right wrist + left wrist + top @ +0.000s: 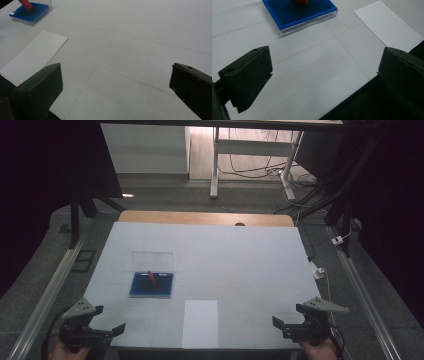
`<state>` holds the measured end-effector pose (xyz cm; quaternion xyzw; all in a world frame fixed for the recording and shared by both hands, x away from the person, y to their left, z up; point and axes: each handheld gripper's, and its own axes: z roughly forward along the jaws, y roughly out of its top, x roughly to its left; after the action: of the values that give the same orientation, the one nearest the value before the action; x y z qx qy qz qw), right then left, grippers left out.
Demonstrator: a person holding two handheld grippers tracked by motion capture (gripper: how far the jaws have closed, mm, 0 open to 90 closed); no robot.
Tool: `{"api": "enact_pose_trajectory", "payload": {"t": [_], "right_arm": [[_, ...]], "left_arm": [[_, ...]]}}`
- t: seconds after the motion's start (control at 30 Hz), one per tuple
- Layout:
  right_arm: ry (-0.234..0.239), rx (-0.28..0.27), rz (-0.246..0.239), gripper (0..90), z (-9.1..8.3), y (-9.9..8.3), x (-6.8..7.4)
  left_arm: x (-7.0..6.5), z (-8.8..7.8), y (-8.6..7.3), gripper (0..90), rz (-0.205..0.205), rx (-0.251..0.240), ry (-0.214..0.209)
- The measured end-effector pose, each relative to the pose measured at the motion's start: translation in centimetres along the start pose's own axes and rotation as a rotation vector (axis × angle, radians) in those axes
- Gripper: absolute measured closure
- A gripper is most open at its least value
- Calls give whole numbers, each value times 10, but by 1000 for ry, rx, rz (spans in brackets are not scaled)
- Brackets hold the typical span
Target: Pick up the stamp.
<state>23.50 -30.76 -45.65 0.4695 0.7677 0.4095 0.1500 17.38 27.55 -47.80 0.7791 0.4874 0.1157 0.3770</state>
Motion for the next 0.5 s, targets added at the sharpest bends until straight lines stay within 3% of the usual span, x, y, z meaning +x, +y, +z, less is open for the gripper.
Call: {"api": "enact_pose_trajectory", "payload": {"t": [0.4, 0.5], "right_arm": [[10, 19, -25, 0, 2, 1, 3], [12, 20, -32, 0, 2, 1, 4]], "left_arm": [[2, -1, 0, 0, -9, -11, -11], [-1, 2, 1, 0, 2, 14, 18]]}}
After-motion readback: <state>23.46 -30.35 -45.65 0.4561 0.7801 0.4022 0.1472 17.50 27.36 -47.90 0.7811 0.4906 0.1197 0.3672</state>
